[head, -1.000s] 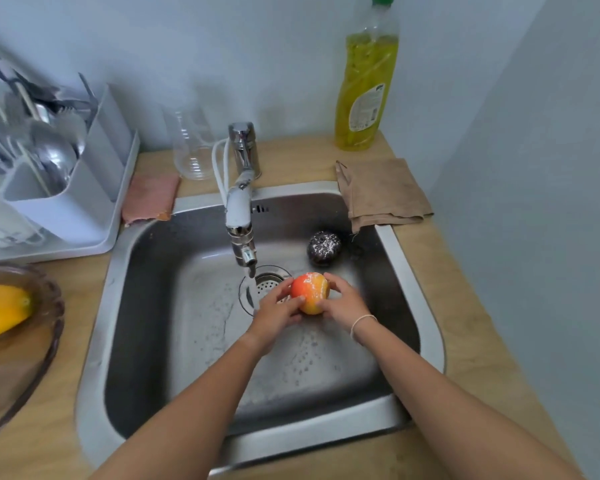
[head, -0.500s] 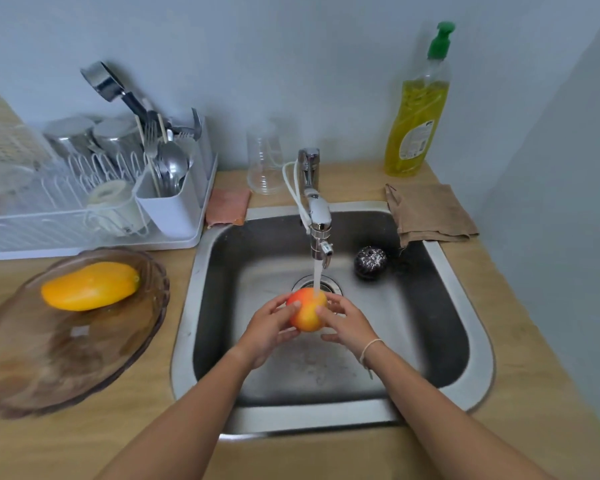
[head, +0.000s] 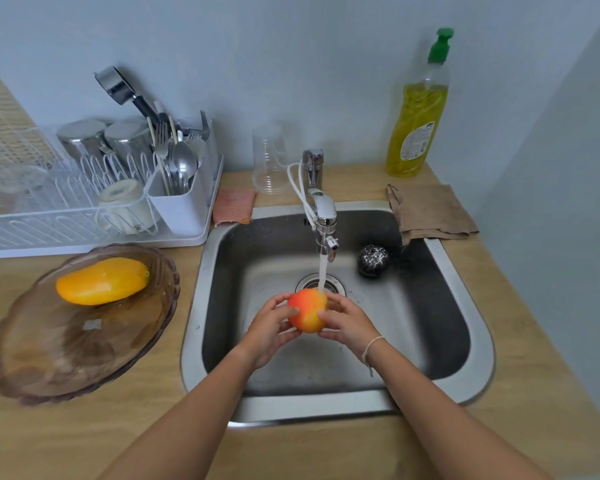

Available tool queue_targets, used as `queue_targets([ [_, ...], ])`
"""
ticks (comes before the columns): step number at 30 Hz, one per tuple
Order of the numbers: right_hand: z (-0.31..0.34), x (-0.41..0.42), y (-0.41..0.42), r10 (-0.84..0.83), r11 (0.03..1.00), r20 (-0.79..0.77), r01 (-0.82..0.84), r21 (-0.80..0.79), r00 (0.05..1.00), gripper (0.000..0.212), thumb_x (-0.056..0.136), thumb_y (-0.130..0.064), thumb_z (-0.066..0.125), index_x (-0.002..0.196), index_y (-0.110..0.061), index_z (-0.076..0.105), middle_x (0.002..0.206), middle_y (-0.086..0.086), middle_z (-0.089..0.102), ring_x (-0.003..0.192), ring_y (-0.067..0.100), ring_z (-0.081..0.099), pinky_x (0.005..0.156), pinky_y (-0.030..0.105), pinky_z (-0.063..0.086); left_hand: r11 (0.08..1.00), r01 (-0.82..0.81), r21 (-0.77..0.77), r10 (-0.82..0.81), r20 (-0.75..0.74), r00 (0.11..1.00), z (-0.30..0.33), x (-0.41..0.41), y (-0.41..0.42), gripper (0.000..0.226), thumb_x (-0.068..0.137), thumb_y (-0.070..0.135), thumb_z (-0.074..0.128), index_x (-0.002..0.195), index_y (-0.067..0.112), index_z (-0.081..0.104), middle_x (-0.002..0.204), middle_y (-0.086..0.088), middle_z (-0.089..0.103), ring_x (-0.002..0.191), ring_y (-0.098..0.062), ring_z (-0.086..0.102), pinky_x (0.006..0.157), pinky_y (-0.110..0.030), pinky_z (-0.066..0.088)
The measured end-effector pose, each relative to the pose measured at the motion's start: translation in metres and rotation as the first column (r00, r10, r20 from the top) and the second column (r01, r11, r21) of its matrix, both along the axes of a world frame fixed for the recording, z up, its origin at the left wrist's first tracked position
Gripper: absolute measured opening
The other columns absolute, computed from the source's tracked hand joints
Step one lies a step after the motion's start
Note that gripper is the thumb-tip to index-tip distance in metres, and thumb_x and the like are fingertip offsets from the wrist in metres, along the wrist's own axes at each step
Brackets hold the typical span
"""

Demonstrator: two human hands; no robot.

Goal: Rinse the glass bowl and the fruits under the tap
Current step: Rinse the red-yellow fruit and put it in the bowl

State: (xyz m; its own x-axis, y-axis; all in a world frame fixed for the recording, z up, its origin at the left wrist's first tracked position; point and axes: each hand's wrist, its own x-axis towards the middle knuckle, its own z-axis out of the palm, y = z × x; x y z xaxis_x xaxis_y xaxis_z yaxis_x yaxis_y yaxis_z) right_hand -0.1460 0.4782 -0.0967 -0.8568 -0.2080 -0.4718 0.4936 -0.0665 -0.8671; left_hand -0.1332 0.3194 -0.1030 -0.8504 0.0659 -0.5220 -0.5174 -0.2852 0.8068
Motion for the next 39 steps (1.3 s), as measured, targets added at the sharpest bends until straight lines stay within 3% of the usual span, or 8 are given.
queue_targets([
  [4,0.003,0.000,0.001,-0.019,0.999,-0.057,0.017,-0.038,0.998,0.046,0.081,0.013,0.051,0.108,-0.024,0.053,0.115,0.002,0.047,0.114,0.027,0.049,0.073,0.030,0.054,0.998,-0.058,0.037,0.059,-0.019,0.998,0.001,-0.001,0.002,0.020,0.090,0.007,0.050,0.105,0.020,0.056,0.116,-0.012,0.053,0.099,-0.032,0.058,0.084,-0.042,0.053],
  [9,0.005,-0.002,0.004,-0.089,0.990,-0.055,0.082,-0.115,0.995,0.044,0.081,0.016,0.045,0.107,-0.018,0.055,0.121,0.006,0.045,0.110,0.025,0.048,0.070,0.030,0.052,0.995,-0.076,0.069,0.078,-0.026,0.997,0.005,0.000,0.008,0.032,0.090,0.008,0.053,0.119,0.022,0.053,0.121,-0.005,0.051,0.108,-0.032,0.057,0.086,-0.045,0.055],
  [14,0.004,-0.004,0.008,-0.150,0.983,0.029,0.152,-0.105,0.988,0.023,0.094,-0.016,0.049,0.117,-0.017,0.052,0.116,0.013,0.052,0.083,0.026,0.059,0.062,0.031,0.054,0.999,-0.045,0.001,0.045,-0.052,0.998,0.011,0.002,0.015,0.036,0.087,0.028,0.060,0.122,0.027,0.053,0.116,-0.002,0.054,0.105,-0.028,0.058,0.079,-0.034,0.055],
  [19,0.004,-0.005,0.013,-0.168,0.985,0.147,0.162,0.052,0.975,0.042,0.095,-0.044,0.038,0.111,-0.008,0.050,0.082,0.016,0.061,0.054,0.024,0.056,0.050,0.030,0.054,0.999,-0.022,-0.048,0.018,-0.070,0.997,0.012,0.000,0.019,0.029,0.088,0.027,0.059,0.117,0.030,0.059,0.118,-0.005,0.056,0.104,-0.025,0.055,0.075,-0.033,0.054],
  [25,0.006,-0.003,0.014,-0.157,0.978,0.166,0.130,0.164,0.974,0.053,0.096,-0.048,0.028,0.102,-0.001,0.053,0.062,0.017,0.058,0.048,0.025,0.054,0.049,0.031,0.054,0.998,-0.022,-0.053,0.019,-0.061,0.998,0.013,-0.002,0.024,0.019,0.088,0.024,0.059,0.106,0.019,0.056,0.122,-0.009,0.056,0.111,-0.028,0.057,0.080,-0.036,0.055],
  [31,0.007,-0.001,0.014,-0.169,0.969,0.105,0.146,0.198,0.980,0.045,0.093,-0.048,0.040,0.101,-0.007,0.055,0.087,0.013,0.055,0.066,0.025,0.057,0.060,0.039,0.058,0.999,-0.047,-0.009,0.047,-0.023,0.999,0.013,0.000,0.028,0.026,0.091,0.031,0.055,0.111,0.017,0.050,0.115,-0.012,0.054,0.095,-0.033,0.064,0.072,-0.033,0.059],
  [35,0.008,0.001,0.011,-0.158,0.986,0.010,0.158,0.045,0.987,0.034,0.094,-0.027,0.048,0.126,-0.013,0.052,0.116,0.011,0.054,0.088,0.025,0.060,0.066,0.036,0.059,0.998,-0.036,-0.051,0.036,-0.006,0.999,0.012,0.002,0.028,0.018,0.092,0.039,0.051,0.099,0.023,0.053,0.108,-0.013,0.056,0.083,-0.029,0.066,0.070,-0.033,0.059],
  [39,0.009,0.002,0.014,-0.127,0.990,-0.094,0.121,-0.068,0.987,0.036,0.091,-0.010,0.052,0.121,-0.030,0.053,0.134,0.009,0.046,0.113,0.033,0.055,0.067,0.029,0.059,0.994,-0.074,-0.080,0.076,0.022,0.997,0.009,0.000,0.026,0.032,0.090,0.042,0.052,0.107,0.015,0.052,0.106,-0.014,0.057,0.079,-0.029,0.067,0.072,-0.036,0.059],
])
